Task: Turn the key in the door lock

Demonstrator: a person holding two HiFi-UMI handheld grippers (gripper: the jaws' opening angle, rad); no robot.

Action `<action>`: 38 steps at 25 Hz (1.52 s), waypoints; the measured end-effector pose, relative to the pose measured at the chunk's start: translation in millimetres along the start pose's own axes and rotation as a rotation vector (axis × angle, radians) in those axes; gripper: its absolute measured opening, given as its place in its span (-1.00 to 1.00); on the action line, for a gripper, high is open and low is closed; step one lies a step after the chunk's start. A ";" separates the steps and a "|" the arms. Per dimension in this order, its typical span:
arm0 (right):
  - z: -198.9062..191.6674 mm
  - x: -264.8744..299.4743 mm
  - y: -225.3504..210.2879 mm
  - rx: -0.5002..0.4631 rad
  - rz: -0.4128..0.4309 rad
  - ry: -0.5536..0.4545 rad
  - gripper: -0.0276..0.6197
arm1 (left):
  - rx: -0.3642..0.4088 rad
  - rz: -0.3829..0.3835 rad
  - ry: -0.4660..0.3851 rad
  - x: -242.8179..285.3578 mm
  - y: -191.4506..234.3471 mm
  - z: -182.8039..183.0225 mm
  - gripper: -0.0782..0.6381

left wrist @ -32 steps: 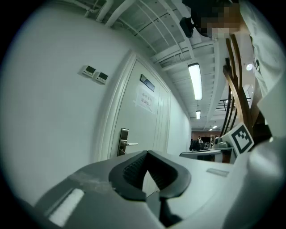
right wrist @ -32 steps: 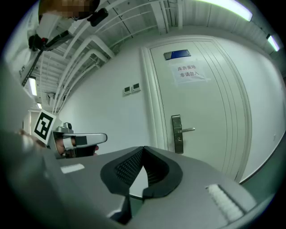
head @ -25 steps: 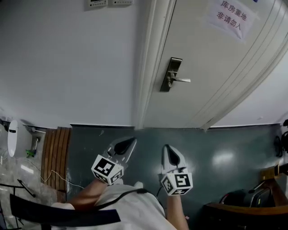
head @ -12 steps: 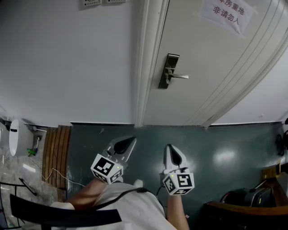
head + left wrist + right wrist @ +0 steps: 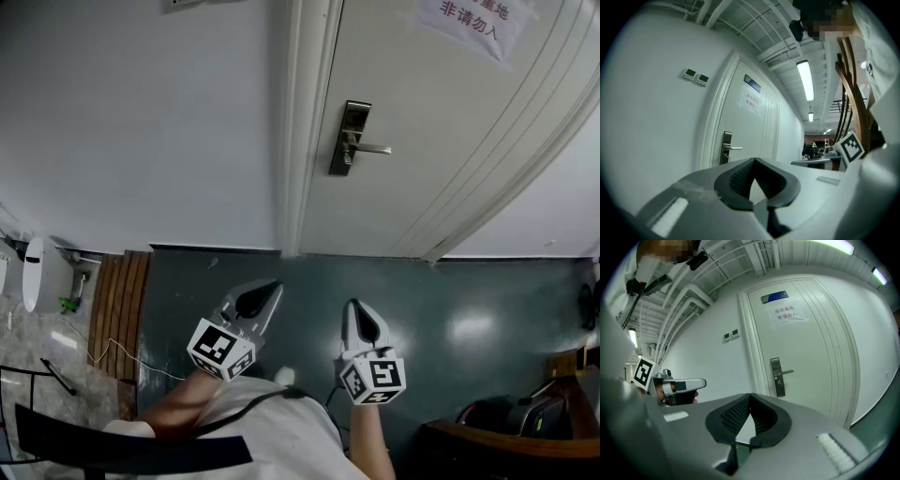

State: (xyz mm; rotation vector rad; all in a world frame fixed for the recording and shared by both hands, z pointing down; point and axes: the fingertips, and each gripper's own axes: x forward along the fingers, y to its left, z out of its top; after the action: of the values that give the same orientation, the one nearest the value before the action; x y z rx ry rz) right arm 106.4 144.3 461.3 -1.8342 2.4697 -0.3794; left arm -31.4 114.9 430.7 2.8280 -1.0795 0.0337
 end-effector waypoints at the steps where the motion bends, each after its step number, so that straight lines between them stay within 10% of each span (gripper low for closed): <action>1: -0.7 -1.0 -1.6 0.001 0.003 0.001 -0.89 | 0.002 0.002 0.000 0.5 -1.8 -0.2 -0.77; 15: -3.2 14.0 -18.6 0.007 -0.001 0.016 -0.89 | 0.018 -0.021 0.010 28.3 0.2 0.8 -0.77; 38: 34.5 169.9 -43.2 -0.005 -0.104 0.034 -0.89 | -0.024 -0.146 0.022 137.4 129.6 22.3 -0.77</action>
State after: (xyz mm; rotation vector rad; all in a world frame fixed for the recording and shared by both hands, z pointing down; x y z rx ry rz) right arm 102.2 -34.3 456.3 -1.9796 2.4051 -0.4122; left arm -15.5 -74.6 429.8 2.8695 -0.8604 0.0387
